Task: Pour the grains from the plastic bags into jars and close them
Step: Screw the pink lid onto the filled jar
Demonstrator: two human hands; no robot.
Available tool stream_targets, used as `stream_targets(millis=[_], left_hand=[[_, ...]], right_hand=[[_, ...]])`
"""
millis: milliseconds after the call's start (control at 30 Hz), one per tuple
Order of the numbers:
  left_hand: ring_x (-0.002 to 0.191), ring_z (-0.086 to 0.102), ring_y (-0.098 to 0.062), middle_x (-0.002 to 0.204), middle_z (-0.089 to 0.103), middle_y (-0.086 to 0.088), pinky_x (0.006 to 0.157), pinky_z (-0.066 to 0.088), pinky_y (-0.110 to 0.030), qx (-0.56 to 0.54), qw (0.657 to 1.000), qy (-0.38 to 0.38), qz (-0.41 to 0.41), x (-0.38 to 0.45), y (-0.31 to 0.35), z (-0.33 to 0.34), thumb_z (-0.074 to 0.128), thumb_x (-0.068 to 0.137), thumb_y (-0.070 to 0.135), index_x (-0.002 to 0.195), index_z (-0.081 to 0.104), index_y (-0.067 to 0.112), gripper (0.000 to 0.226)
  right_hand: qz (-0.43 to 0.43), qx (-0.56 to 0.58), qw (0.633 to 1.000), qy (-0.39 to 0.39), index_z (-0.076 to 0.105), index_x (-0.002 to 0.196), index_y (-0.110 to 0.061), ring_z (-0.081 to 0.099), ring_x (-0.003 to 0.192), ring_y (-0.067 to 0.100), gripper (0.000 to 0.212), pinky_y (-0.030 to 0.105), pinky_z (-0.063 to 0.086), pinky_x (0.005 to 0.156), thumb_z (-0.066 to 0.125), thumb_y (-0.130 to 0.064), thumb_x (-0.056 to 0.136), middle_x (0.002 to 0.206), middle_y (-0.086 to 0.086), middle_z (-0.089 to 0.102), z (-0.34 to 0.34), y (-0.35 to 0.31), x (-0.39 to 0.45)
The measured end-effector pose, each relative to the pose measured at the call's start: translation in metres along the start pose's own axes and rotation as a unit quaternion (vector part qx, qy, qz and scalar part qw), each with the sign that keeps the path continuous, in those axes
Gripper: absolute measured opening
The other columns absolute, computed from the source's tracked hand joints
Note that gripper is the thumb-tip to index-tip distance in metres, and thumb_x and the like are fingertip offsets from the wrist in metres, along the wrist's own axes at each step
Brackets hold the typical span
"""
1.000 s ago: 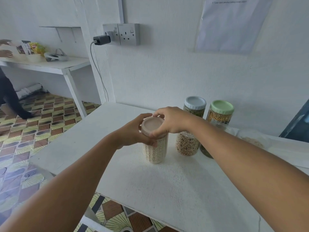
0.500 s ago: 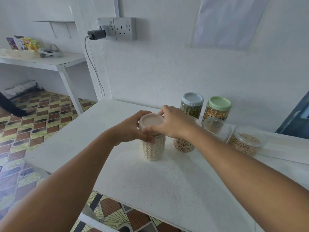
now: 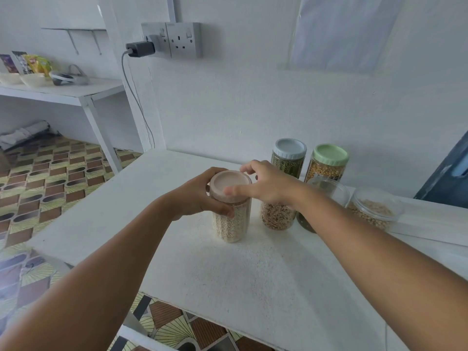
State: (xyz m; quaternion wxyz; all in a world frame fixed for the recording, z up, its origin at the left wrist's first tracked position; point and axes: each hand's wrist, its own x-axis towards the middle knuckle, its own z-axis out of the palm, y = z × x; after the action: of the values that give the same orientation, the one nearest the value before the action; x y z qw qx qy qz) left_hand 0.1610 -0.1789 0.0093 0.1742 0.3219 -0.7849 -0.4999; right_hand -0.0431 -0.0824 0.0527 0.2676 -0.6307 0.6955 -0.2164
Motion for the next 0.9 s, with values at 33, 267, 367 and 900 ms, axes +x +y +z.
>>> stream_targets(millis=[33, 267, 367, 900], left_hand=[[0.117, 0.063, -0.011, 0.125, 0.066, 0.009, 0.097, 0.058, -0.037, -0.001, 1.0, 0.0, 0.0, 0.0, 0.0, 0.0, 0.1, 0.062, 0.017, 0.136, 0.053, 0.039, 0.091], [0.114, 0.066, -0.008, 0.124, 0.067, 0.01, 0.096, 0.058, -0.036, -0.009, 1.0, -0.004, -0.001, 0.001, -0.001, 0.0, 0.1, 0.061, 0.015, 0.138, 0.053, 0.036, 0.092], [0.114, 0.066, -0.007, 0.124, 0.067, 0.009, 0.095, 0.058, -0.035, -0.01, 1.0, -0.004, 0.0, 0.001, -0.001, 0.001, 0.099, 0.064, 0.012, 0.138, 0.053, 0.035, 0.09], [0.108, 0.065, -0.002, 0.121, 0.067, 0.01, 0.091, 0.058, -0.03, -0.012, 1.0, -0.005, 0.007, -0.001, 0.003, 0.004, 0.098, 0.066, 0.008, 0.136, 0.054, 0.033, 0.086]], right_hand=[[0.005, 0.021, 1.0, -0.015, 0.041, 0.153, -0.031, 0.04, 0.141, 0.018, 0.103, 0.04, 0.042, 0.109, 0.08, -0.075, 0.068, 0.154, -0.005, 0.039, -0.002, 0.0, 0.0], [0.031, -0.049, 0.992, 0.108, 0.055, 0.123, -0.023, 0.048, 0.119, 0.018, 0.107, 0.042, 0.05, 0.097, 0.071, -0.096, 0.045, 0.124, -0.002, 0.051, 0.019, -0.001, -0.002], [0.036, -0.023, 0.998, 0.037, 0.045, 0.147, -0.029, 0.027, 0.143, 0.024, 0.116, 0.046, 0.038, 0.112, 0.071, -0.093, 0.053, 0.147, -0.001, 0.032, 0.012, -0.002, -0.002], [0.024, -0.027, 0.997, 0.069, 0.049, 0.143, -0.038, 0.02, 0.14, 0.02, 0.099, 0.035, 0.03, 0.105, 0.077, -0.084, 0.059, 0.134, -0.008, 0.033, 0.023, 0.002, -0.001]])
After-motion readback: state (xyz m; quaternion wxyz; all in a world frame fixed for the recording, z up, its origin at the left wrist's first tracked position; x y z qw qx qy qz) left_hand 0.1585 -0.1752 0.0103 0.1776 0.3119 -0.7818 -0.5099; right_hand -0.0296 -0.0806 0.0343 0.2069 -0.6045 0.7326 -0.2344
